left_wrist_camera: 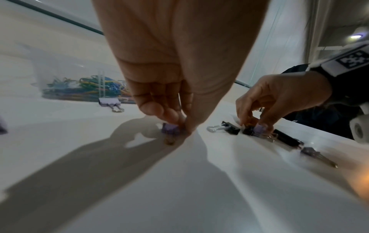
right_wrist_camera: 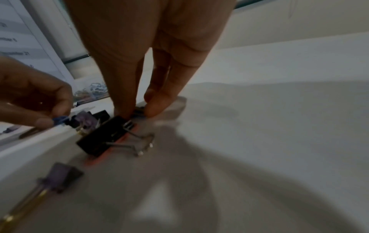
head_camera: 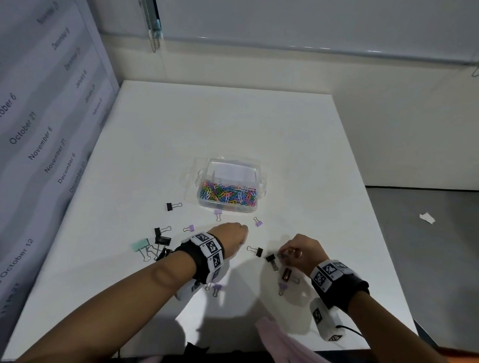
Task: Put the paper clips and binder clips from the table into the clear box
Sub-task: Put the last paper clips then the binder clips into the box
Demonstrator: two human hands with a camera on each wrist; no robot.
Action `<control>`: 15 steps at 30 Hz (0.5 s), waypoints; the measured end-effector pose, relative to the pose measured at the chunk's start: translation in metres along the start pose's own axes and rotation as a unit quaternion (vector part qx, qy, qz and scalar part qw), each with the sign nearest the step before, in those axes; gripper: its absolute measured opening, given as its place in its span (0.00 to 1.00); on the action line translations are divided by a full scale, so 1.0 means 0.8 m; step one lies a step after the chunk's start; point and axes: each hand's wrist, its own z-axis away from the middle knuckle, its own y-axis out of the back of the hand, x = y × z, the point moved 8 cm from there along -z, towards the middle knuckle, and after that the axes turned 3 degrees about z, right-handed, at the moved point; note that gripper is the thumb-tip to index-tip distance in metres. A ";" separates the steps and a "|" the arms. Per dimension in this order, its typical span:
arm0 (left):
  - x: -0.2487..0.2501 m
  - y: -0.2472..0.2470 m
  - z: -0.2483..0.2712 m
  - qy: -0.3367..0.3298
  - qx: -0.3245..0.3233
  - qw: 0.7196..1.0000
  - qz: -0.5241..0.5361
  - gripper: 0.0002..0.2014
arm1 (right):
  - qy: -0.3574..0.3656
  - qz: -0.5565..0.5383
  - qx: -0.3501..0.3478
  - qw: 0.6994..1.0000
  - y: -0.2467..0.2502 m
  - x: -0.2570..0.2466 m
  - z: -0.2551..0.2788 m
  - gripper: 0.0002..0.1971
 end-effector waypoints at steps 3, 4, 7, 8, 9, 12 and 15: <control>-0.004 0.029 0.005 0.008 0.037 0.999 0.030 0.06 | -0.018 0.010 0.006 1.000 0.005 -0.003 -0.005 0.05; -0.006 0.044 0.005 0.009 0.064 0.997 0.042 0.07 | -0.043 0.026 -0.014 0.999 0.004 -0.002 -0.006 0.04; -0.019 0.096 0.002 0.007 0.159 0.986 0.038 0.09 | -0.091 0.054 -0.065 0.992 0.002 -0.001 -0.009 0.08; -0.027 0.110 0.000 0.015 0.182 0.982 0.039 0.10 | -0.096 0.056 -0.073 0.991 0.003 -0.003 -0.009 0.08; -0.035 0.122 -0.002 0.026 0.200 0.979 0.044 0.11 | -0.098 0.062 -0.081 0.990 0.005 -0.006 -0.008 0.08; -0.059 0.140 -0.006 0.071 0.224 0.971 0.044 0.17 | -0.103 0.064 -0.084 0.989 0.013 -0.016 -0.015 0.08; -0.058 0.134 -0.006 0.082 0.225 0.971 0.023 0.18 | -0.102 0.021 -0.027 0.994 0.035 -0.040 -0.036 0.10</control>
